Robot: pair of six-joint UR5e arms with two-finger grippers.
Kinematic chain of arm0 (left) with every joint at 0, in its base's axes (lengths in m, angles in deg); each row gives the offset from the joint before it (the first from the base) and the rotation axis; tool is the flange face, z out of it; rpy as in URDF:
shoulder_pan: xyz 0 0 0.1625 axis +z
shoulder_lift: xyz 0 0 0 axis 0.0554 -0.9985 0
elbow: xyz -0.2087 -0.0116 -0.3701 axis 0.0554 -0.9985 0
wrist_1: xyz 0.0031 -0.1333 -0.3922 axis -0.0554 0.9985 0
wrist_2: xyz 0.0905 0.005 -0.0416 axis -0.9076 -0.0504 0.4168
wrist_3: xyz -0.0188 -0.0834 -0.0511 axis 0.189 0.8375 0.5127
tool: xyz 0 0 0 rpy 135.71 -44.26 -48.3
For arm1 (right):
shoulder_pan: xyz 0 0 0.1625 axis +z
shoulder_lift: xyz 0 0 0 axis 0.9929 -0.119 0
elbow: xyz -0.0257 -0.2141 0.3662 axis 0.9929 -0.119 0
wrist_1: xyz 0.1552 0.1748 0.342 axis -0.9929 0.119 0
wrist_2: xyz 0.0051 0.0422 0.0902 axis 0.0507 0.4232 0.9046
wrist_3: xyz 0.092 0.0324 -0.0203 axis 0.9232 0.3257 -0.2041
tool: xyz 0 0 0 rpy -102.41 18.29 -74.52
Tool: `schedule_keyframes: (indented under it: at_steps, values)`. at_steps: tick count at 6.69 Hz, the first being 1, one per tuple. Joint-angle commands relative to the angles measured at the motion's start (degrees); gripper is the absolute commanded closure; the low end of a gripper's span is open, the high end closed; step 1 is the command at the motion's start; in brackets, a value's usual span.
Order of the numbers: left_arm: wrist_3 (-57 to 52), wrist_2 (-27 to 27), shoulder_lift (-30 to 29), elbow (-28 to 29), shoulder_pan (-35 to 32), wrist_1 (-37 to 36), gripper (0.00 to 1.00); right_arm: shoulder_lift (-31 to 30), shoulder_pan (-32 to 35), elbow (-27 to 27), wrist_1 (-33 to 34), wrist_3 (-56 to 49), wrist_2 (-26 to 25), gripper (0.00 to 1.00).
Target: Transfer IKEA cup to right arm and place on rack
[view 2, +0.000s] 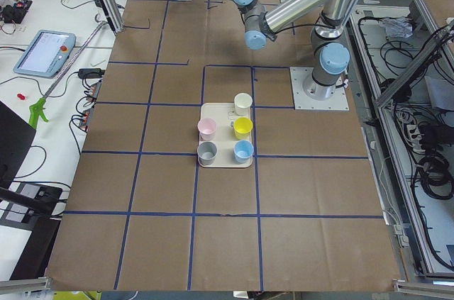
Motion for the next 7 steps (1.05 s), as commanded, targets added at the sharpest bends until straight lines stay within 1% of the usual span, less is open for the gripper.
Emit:
schedule_keyframes:
  at_steps: [1, 2, 4, 5, 6, 7]
  values:
    - [0.0, -0.1, 0.0, 0.0, 0.0, 0.0, 0.98, 0.0, 0.5, 0.0, 0.0, 0.0, 0.1, 0.09]
    - [0.1, -0.1, 0.0, 0.0, 0.0, 0.0, 0.97, 0.1, 0.5, -0.1, 0.0, 0.0, 0.6, 0.23]
    - [0.1, -0.2, 0.1, 0.0, 0.0, 0.0, 0.97, 0.1, 0.5, -0.1, 0.0, 0.0, 0.8, 0.4]
    - [0.2, -0.2, 0.0, 0.0, 0.0, 0.0, 0.89, 0.1, 0.5, 0.0, 0.0, -0.3, 0.8, 0.46]
    - [2.0, -0.3, 0.1, 0.3, 0.1, -0.3, 0.67, 0.1, 0.5, -0.1, 0.0, -0.5, 0.8, 0.54]
    - [4.5, -0.4, -0.1, 0.5, 0.1, -0.9, 0.41, 0.0, 0.4, -0.2, 0.0, -0.5, 0.8, 0.56]
